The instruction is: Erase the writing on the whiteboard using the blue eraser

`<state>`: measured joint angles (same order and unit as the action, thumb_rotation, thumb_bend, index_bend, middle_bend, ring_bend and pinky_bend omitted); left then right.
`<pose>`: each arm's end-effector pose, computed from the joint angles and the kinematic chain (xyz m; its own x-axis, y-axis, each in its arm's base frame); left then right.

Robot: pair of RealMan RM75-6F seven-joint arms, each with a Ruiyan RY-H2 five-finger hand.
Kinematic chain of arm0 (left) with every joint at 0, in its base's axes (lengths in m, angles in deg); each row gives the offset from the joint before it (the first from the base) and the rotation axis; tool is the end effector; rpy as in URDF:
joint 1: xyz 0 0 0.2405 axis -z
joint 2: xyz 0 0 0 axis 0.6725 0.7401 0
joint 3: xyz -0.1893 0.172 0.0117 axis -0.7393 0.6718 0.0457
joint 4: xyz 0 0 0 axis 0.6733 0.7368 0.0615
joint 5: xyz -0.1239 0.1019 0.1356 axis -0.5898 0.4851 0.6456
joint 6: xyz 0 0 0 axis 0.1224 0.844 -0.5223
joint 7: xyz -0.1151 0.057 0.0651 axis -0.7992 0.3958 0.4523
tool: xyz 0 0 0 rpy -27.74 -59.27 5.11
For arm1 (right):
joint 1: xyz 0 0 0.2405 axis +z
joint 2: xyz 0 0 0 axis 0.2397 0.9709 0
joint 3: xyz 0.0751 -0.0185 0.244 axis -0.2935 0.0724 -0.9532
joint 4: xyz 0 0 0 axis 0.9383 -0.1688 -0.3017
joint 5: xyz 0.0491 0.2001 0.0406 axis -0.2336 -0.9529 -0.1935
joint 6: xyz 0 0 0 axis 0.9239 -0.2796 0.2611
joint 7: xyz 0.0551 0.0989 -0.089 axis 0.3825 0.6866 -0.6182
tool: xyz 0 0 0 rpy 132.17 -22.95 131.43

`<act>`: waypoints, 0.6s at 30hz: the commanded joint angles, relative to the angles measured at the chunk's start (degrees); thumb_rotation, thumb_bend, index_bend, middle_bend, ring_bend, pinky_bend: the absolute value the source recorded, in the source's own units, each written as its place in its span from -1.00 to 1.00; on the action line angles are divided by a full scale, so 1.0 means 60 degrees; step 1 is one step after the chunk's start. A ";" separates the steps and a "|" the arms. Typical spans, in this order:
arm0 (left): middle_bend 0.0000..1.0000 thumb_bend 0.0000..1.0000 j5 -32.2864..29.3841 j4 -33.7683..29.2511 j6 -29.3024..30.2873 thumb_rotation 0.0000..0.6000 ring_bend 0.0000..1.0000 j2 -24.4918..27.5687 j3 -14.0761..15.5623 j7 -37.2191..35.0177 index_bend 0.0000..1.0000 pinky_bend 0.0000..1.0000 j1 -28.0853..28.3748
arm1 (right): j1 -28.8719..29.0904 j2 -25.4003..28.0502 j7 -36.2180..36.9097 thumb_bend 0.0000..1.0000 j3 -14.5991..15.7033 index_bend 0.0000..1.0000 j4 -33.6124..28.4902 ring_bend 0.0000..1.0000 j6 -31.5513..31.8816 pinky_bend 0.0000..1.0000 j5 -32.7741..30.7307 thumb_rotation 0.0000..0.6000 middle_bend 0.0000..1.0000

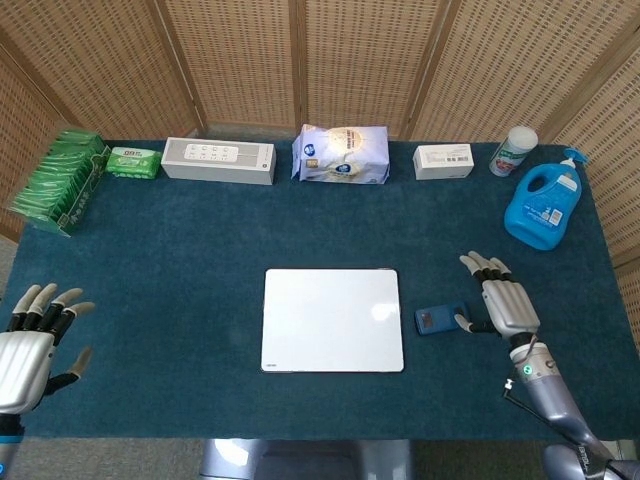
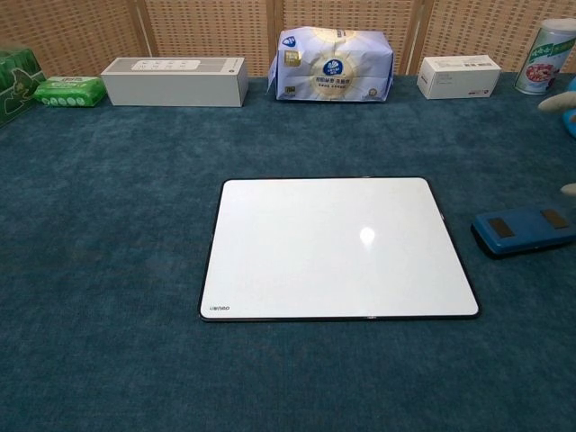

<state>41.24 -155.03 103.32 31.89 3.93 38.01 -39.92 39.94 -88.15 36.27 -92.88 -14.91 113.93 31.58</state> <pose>-0.2354 0.1520 0.1670 0.4204 0.0591 0.9054 0.9073 -0.0398 -0.4186 -0.2601 -0.2898 0.0868 0.2689 -0.2586 0.9278 -0.9627 -0.0403 0.2677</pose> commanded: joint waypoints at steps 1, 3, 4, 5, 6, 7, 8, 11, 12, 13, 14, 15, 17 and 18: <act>-0.63 -0.15 -0.0218 0.0063 -0.0045 1.00 -0.94 -0.0122 0.0081 -0.0031 -0.49 -1.00 -0.0093 | -0.0549 -0.0313 0.0043 -0.47 -0.0194 -0.64 0.0235 -1.00 0.1468 -1.00 0.0663 1.00 -0.96; -0.62 -0.15 -0.0327 0.0133 -0.0053 1.00 -0.93 -0.0202 0.0102 -0.0077 -0.48 -1.00 -0.0132 | -0.0745 -0.0402 -0.0267 -0.47 -0.0145 -0.59 0.0420 -1.00 0.1953 -1.00 0.0869 1.00 -0.95; -0.62 -0.15 -0.0344 0.0152 -0.0053 1.00 -0.93 -0.0224 0.0102 -0.0086 -0.48 -1.00 -0.0137 | -0.0790 -0.0421 -0.0348 -0.47 -0.0133 -0.58 0.0449 -1.00 0.2049 -1.00 0.0905 1.00 -0.95; -0.62 -0.14 -0.0375 0.0183 -0.0061 1.00 -0.93 -0.0267 0.0104 -0.0110 -0.48 -1.00 -0.0143 | -0.0858 -0.0432 -0.0468 -0.47 -0.0118 -0.56 0.0496 -1.00 0.2182 -1.00 0.0942 1.00 -0.95; -0.61 -0.14 -0.0423 0.0227 -0.0105 1.00 -0.93 -0.0329 0.0122 -0.0145 -0.48 -1.00 -0.0145 | -0.0959 -0.0425 -0.0583 -0.47 -0.0098 -0.54 0.0540 -1.00 0.2342 -1.00 0.0955 1.00 -0.95; -0.61 -0.14 -0.0466 0.0265 -0.0145 1.00 -0.92 -0.0385 0.0137 -0.0170 -0.47 -1.00 -0.0145 | -0.1046 -0.0421 -0.0619 -0.47 -0.0085 -0.52 0.0549 -1.00 0.2449 -1.00 0.0959 1.00 -0.94; -0.60 -0.14 -0.0507 0.0315 -0.0180 1.00 -0.91 -0.0449 0.0146 -0.0208 -0.47 -1.00 -0.0144 | -0.1133 -0.0402 -0.0594 -0.47 -0.0074 -0.51 0.0539 -1.00 0.2524 -1.00 0.0951 1.00 -0.93; -0.59 -0.14 -0.0721 0.0540 -0.0250 1.00 -0.88 -0.0740 0.0159 -0.0368 -0.45 -1.00 -0.0179 | -0.1499 -0.0243 -0.0320 -0.47 0.0016 -0.49 0.0466 -1.00 0.2763 -1.00 0.0951 1.00 -0.90; -0.58 -0.14 -0.0756 0.0594 -0.0246 1.00 -0.88 -0.0797 0.0158 -0.0395 -0.45 -1.00 -0.0192 | -0.1589 -0.0202 -0.0285 -0.47 0.0054 -0.48 0.0466 -1.00 0.2843 -1.00 0.1009 1.00 -0.90; -0.58 -0.14 -0.0792 0.0650 -0.0231 1.00 -0.87 -0.0849 0.0158 -0.0421 -0.45 -1.00 -0.0212 | -0.1695 -0.0168 -0.0285 -0.47 0.0095 -0.47 0.0487 -1.00 0.2952 -1.00 0.1052 1.00 -0.90; -0.58 -0.15 -0.0814 0.0688 -0.0214 1.00 -0.87 -0.0880 0.0159 -0.0435 -0.45 -1.00 -0.0229 | -0.1773 -0.0148 -0.0308 -0.47 0.0125 -0.46 0.0500 -1.00 0.3034 -1.00 0.1070 1.00 -0.90; -0.58 -0.15 -0.0841 0.0750 -0.0179 1.00 -0.87 -0.0920 0.0158 -0.0456 -0.44 -1.00 -0.0256 | -0.1892 -0.0118 -0.0376 -0.47 0.0176 -0.46 0.0512 -1.00 0.3157 -1.00 0.1092 1.00 -0.90; -0.58 -0.15 -0.0889 0.0876 -0.0102 1.00 -0.86 -0.0981 0.0146 -0.0501 -0.44 -1.00 -0.0309 | -0.2086 -0.0059 -0.0548 -0.47 0.0264 -0.46 0.0524 -1.00 0.3356 -1.00 0.1115 1.00 -0.90; -0.57 -0.15 -0.0918 0.0959 -0.0049 1.00 -0.86 -0.1017 0.0138 -0.0526 -0.43 -1.00 -0.0344 | -0.2201 -0.0034 -0.0647 -0.47 0.0301 -0.45 0.0519 -1.00 0.3480 -1.00 0.1113 1.00 -0.90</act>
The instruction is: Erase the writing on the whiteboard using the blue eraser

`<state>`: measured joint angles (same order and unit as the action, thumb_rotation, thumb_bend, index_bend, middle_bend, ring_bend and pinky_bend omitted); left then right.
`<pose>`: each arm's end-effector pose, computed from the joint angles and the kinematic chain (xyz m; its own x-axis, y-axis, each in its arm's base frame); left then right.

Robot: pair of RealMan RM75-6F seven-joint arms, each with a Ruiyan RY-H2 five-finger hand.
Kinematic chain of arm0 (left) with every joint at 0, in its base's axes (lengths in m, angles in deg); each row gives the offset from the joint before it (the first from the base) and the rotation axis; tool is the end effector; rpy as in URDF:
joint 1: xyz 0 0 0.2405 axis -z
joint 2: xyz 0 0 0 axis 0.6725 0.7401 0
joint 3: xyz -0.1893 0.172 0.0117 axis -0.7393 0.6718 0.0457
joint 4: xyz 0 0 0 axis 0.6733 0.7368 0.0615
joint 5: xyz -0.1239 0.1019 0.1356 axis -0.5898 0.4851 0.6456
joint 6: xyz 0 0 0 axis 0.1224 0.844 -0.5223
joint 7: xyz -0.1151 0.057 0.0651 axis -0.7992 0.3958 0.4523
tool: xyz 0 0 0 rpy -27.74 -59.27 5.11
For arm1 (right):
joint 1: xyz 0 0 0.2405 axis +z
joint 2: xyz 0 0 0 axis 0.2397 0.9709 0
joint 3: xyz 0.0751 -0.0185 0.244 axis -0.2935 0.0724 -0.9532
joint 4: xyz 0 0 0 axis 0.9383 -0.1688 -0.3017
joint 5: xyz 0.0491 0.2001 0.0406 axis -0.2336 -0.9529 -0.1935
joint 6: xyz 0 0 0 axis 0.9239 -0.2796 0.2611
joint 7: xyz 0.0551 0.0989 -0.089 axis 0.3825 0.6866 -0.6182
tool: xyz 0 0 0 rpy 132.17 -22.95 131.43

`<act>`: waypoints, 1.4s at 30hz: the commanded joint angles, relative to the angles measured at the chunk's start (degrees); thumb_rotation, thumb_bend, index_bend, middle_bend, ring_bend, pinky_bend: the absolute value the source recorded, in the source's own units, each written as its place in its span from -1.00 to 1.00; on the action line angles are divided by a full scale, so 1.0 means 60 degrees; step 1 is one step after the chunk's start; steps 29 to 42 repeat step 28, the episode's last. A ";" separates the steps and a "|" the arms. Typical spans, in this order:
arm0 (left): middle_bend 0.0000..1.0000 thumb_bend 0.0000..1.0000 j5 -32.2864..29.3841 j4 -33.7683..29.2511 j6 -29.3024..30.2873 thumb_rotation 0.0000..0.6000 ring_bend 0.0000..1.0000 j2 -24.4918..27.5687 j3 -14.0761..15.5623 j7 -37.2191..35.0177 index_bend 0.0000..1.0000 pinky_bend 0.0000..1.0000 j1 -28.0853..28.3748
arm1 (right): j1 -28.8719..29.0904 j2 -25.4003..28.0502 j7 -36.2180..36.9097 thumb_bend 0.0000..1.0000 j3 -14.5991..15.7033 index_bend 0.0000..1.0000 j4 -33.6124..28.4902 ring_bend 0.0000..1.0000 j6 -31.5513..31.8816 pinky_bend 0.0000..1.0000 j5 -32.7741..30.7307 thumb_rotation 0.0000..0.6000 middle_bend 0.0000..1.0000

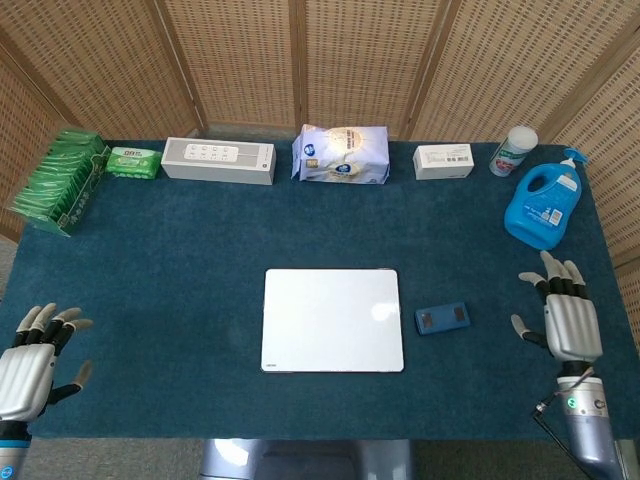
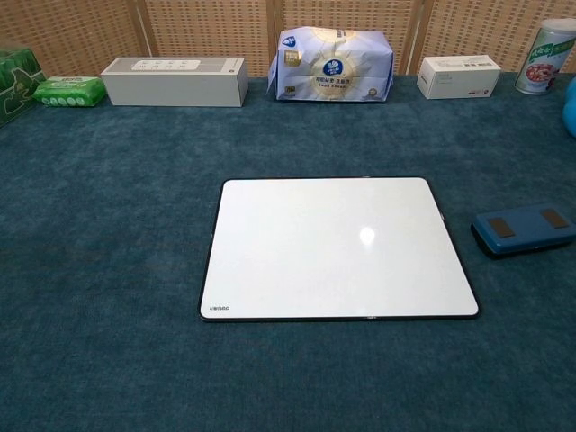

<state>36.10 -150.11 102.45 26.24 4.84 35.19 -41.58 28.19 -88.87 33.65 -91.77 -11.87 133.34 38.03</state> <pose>-0.2642 0.1410 0.1424 0.3522 0.1248 0.9276 0.9289 0.0742 -0.3627 -0.3012 -0.2376 0.1295 0.3781 0.0134 0.9257 -0.9230 0.0827 0.3758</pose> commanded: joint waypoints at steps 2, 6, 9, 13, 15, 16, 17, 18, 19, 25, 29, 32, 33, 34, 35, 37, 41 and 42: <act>-0.57 -0.14 -0.0038 0.0368 0.0248 1.00 -0.86 -0.0165 -0.0011 -0.0211 -0.42 -1.00 -0.0165 | -0.0562 0.0183 -0.0292 -0.47 0.0220 -0.45 -0.0131 -1.00 0.0489 -1.00 -0.0039 1.00 -0.90; -0.52 -0.14 0.0359 0.0878 0.0686 1.00 -0.79 -0.0396 -0.0007 -0.0808 -0.37 -1.00 -0.0349 | -0.0982 0.0329 -0.0124 -0.47 0.0353 -0.45 -0.0357 -1.00 0.0778 -1.00 0.0029 1.00 -0.90; -0.48 -0.14 0.0600 0.1232 0.0946 1.00 -0.75 -0.0588 -0.0008 -0.1046 -0.33 -1.00 -0.0445 | -0.1182 0.0382 -0.0067 -0.47 0.0418 -0.45 -0.0478 -1.00 0.0880 -1.00 0.0083 1.00 -0.90; -0.47 -0.15 0.0763 0.1450 0.1033 1.00 -0.75 -0.0790 0.0005 -0.1047 -0.33 -1.00 -0.0481 | -0.1374 0.0429 0.0057 -0.47 0.0494 -0.43 -0.0554 -1.00 0.0953 -1.00 0.0312 1.00 -0.90; -0.47 -0.15 0.0915 0.1442 0.1047 1.00 -0.75 -0.0831 0.0044 -0.1055 -0.33 -1.00 -0.0478 | -0.1463 0.0454 0.0136 -0.47 0.0521 -0.42 -0.0577 -1.00 0.1017 -1.00 0.0472 1.00 -0.90; -0.47 -0.15 0.0963 0.1441 0.1066 1.00 -0.75 -0.0832 0.0057 -0.1053 -0.33 -1.00 -0.0485 | -0.1488 0.0461 0.0146 -0.47 0.0529 -0.41 -0.0574 -1.00 0.1036 -1.00 0.0514 1.00 -0.90; -0.47 -0.15 0.1011 0.1442 0.1092 1.00 -0.75 -0.0826 0.0071 -0.1045 -0.34 -1.00 -0.0498 | -0.1521 0.0474 0.0147 -0.47 0.0536 -0.41 -0.0578 -1.00 0.1058 -1.00 0.0566 1.00 -0.89; -0.48 -0.15 0.1021 0.1424 0.1119 1.00 -0.75 -0.0794 0.0084 -0.1030 -0.34 -1.00 -0.0524 | -0.1558 0.0496 0.0149 -0.47 0.0546 -0.41 -0.0589 -1.00 0.1089 -1.00 0.0623 1.00 -0.89; -0.48 -0.15 0.1008 0.1406 0.1143 1.00 -0.75 -0.0749 0.0087 -0.1050 -0.34 -1.00 -0.0551 | -0.1592 0.0523 0.0161 -0.47 0.0545 -0.41 -0.0608 -1.00 0.1109 -1.00 0.0686 1.00 -0.89; -0.49 -0.15 0.1021 0.1260 0.1201 1.00 -0.75 -0.0554 0.0144 -0.1168 -0.35 -1.00 -0.0653 | -0.1727 0.0557 0.0232 -0.47 0.0497 -0.41 -0.0710 -1.00 0.1201 -1.00 0.0928 1.00 -0.89; -0.49 -0.14 0.1057 0.1198 0.1239 1.00 -0.76 -0.0509 0.0135 -0.1160 -0.35 -1.00 -0.0674 | -0.1764 0.0525 0.0251 -0.47 0.0473 -0.41 -0.0683 -1.00 0.1175 -1.00 0.0982 1.00 -0.89; -0.49 -0.14 0.1057 0.1198 0.1239 1.00 -0.76 -0.0509 0.0135 -0.1160 -0.35 -1.00 -0.0674 | -0.1764 0.0525 0.0251 -0.47 0.0473 -0.41 -0.0683 -1.00 0.1175 -1.00 0.0982 1.00 -0.89; -0.49 -0.14 0.1057 0.1198 0.1239 1.00 -0.76 -0.0509 0.0135 -0.1160 -0.35 -1.00 -0.0674 | -0.1764 0.0525 0.0251 -0.47 0.0473 -0.41 -0.0683 -1.00 0.1175 -1.00 0.0982 1.00 -0.89; -0.49 -0.14 0.1057 0.1198 0.1239 1.00 -0.76 -0.0509 0.0135 -0.1160 -0.35 -1.00 -0.0674 | -0.1764 0.0525 0.0251 -0.47 0.0473 -0.41 -0.0683 -1.00 0.1175 -1.00 0.0982 1.00 -0.89; -0.49 -0.14 0.1057 0.1198 0.1239 1.00 -0.76 -0.0509 0.0135 -0.1160 -0.35 -1.00 -0.0674 | -0.1764 0.0525 0.0251 -0.47 0.0473 -0.41 -0.0683 -1.00 0.1175 -1.00 0.0982 1.00 -0.89; -0.49 -0.14 0.1057 0.1198 0.1239 1.00 -0.76 -0.0509 0.0135 -0.1160 -0.35 -1.00 -0.0674 | -0.1764 0.0525 0.0251 -0.47 0.0473 -0.41 -0.0683 -1.00 0.1175 -1.00 0.0982 1.00 -0.89; -0.49 -0.14 0.1057 0.1198 0.1239 1.00 -0.76 -0.0509 0.0135 -0.1160 -0.35 -1.00 -0.0674 | -0.1764 0.0525 0.0251 -0.47 0.0473 -0.41 -0.0683 -1.00 0.1175 -1.00 0.0982 1.00 -0.89; -0.49 -0.14 0.1057 0.1198 0.1239 1.00 -0.76 -0.0509 0.0135 -0.1160 -0.35 -1.00 -0.0674 | -0.1764 0.0525 0.0251 -0.47 0.0473 -0.41 -0.0683 -1.00 0.1175 -1.00 0.0982 1.00 -0.89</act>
